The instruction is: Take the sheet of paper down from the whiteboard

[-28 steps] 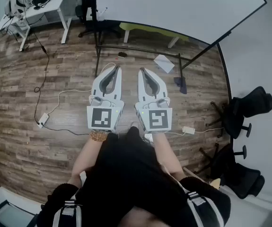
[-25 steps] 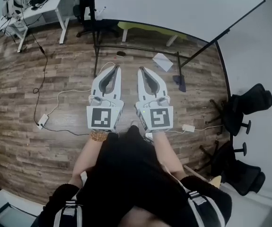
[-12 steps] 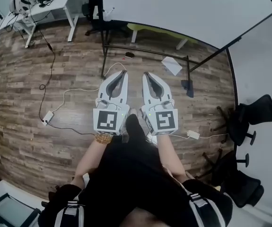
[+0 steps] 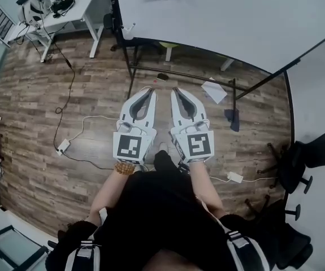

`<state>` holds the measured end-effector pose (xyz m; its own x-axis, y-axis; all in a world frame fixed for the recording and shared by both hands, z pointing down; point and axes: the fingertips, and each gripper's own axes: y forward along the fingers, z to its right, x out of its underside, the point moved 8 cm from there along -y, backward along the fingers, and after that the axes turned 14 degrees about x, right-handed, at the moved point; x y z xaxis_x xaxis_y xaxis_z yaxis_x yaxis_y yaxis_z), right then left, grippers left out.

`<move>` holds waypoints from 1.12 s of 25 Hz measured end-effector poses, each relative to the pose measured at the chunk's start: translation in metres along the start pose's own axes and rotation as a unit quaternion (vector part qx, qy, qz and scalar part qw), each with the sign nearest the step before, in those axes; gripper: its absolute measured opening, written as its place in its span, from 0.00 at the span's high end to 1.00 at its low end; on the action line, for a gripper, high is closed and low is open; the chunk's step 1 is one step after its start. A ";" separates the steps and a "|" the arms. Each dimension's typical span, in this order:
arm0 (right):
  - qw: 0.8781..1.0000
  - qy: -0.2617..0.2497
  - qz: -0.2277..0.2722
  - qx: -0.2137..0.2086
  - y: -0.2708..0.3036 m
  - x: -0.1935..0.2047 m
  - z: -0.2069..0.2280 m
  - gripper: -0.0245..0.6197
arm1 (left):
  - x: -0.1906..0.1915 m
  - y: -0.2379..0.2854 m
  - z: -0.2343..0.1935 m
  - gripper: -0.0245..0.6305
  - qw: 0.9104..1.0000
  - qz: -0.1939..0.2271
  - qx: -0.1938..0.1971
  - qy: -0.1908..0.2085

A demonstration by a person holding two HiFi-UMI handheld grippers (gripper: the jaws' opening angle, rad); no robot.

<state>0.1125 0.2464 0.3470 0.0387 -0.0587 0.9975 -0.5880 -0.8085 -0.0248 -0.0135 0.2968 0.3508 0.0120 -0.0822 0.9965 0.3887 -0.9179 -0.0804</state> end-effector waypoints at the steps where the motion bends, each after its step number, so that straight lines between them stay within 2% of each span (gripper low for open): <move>1: 1.000 0.001 0.001 -0.006 0.007 0.002 0.009 0.97 | 0.001 0.010 0.000 0.95 1.000 -0.002 0.001 0.002; 11: 0.999 0.018 0.003 -0.029 0.059 0.017 0.083 0.97 | 0.014 0.087 -0.006 0.95 1.000 -0.010 -0.020 0.006; 20: 0.999 0.013 -0.008 -0.048 0.099 0.026 0.090 0.97 | 0.016 0.116 -0.039 0.95 1.000 0.007 -0.027 -0.002; 28: 0.999 -0.020 -0.020 -0.033 0.166 0.029 0.101 0.97 | 0.034 0.174 -0.101 0.95 0.999 0.022 0.006 -0.029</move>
<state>0.0980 0.0517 0.3647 0.0953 -0.0518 0.9941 -0.6366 -0.7709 0.0208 -0.0384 0.0946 0.3687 0.0826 -0.0994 0.9916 0.3973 -0.9092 -0.1242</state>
